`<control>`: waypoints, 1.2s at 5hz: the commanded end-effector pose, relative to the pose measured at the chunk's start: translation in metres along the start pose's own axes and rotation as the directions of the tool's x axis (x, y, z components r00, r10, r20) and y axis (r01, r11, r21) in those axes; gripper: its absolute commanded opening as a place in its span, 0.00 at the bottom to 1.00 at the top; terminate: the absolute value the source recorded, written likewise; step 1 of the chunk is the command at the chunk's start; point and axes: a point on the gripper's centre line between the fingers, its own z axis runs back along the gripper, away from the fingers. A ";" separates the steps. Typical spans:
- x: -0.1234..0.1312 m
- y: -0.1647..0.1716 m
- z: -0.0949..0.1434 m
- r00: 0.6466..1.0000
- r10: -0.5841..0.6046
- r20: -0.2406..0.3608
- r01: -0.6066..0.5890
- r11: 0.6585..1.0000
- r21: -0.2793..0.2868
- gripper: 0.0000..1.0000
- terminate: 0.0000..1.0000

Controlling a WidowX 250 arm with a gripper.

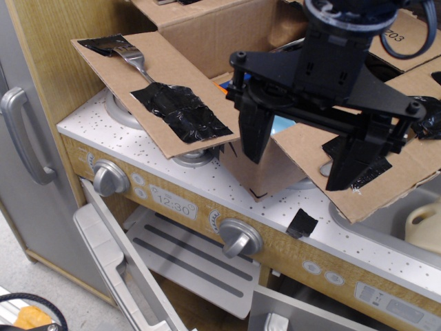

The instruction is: Close large4fbox flaps

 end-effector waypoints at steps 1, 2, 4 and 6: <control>0.000 0.000 0.000 1.000 0.000 0.000 0.000 1.000 0.000 1.00 0.00; -0.015 0.008 -0.020 0.999 0.034 0.032 -0.034 0.999 -0.020 1.00 0.00; -0.028 0.033 -0.068 0.978 -0.039 0.206 0.033 0.999 0.033 1.00 0.00; -0.026 0.070 -0.090 0.943 -0.084 0.322 0.063 0.995 0.073 1.00 0.00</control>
